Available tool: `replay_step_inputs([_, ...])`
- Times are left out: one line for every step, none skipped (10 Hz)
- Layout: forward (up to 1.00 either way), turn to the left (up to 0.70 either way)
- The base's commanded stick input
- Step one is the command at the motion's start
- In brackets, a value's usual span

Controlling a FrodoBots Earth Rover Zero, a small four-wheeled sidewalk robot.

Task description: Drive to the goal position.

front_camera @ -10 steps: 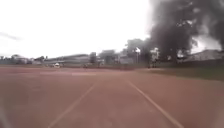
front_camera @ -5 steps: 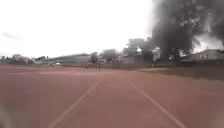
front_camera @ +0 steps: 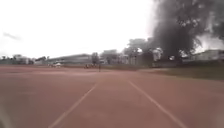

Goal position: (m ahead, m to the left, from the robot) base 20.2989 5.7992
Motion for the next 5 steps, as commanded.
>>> replay_step_inputs([0.7,0.0])
replay_step_inputs([0.7,0.0])
replay_step_inputs([0.7,0.0])
replay_step_inputs([0.7,0.0])
replay_step_inputs([0.7,0.0])
